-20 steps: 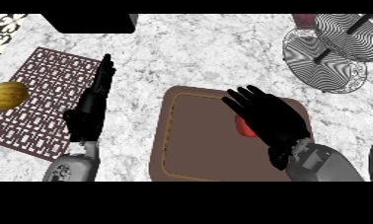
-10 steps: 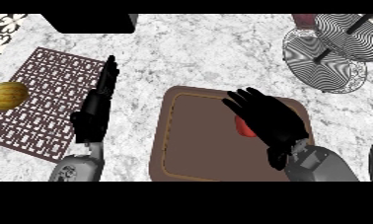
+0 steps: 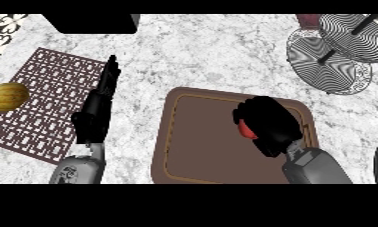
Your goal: Pick the bell pepper from the tray and place it in the tiered basket
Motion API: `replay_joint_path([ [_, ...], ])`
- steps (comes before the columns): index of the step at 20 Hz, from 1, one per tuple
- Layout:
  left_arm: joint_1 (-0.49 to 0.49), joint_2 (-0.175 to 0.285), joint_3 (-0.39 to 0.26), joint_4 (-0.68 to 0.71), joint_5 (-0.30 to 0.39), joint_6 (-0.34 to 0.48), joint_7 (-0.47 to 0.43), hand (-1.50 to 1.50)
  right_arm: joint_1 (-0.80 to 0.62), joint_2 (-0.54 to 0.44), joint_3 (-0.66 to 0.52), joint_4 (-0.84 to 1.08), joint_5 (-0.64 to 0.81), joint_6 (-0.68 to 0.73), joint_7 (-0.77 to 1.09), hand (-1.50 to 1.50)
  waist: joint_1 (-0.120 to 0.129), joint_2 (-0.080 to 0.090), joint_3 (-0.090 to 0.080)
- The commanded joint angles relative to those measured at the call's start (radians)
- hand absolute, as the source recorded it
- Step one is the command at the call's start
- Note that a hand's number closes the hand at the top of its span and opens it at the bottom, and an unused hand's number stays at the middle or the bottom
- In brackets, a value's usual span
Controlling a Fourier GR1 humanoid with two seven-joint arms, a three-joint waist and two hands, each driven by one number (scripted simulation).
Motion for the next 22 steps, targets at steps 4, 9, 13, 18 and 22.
replay_joint_path([
  [4,0.036,-0.007,0.002,-0.026,-0.001,0.004,0.002,0.0,-0.039,0.045,-0.004,0.143,0.112,-0.135,0.031,1.5,0.003,0.001,0.0],
  [9,0.032,0.004,0.015,-0.024,0.007,0.001,-0.012,0.0,0.062,0.031,-0.216,0.185,0.116,0.04,0.343,1.5,-0.027,0.001,-0.001],
  [13,-0.036,0.013,0.019,-0.019,0.008,-0.011,0.047,0.0,0.002,0.132,-0.242,0.142,0.153,0.086,0.515,1.5,-0.009,-0.001,0.0],
  [18,0.007,0.019,0.016,-0.02,0.014,-0.028,0.008,0.0,0.024,0.144,-0.251,-0.048,0.18,0.129,0.612,1.5,-0.009,-0.002,0.0],
  [22,0.021,-0.024,-0.005,0.004,-0.007,0.009,-0.006,0.0,-0.03,0.148,-0.27,-0.168,0.202,0.17,0.676,1.5,-0.009,-0.002,0.0],
])
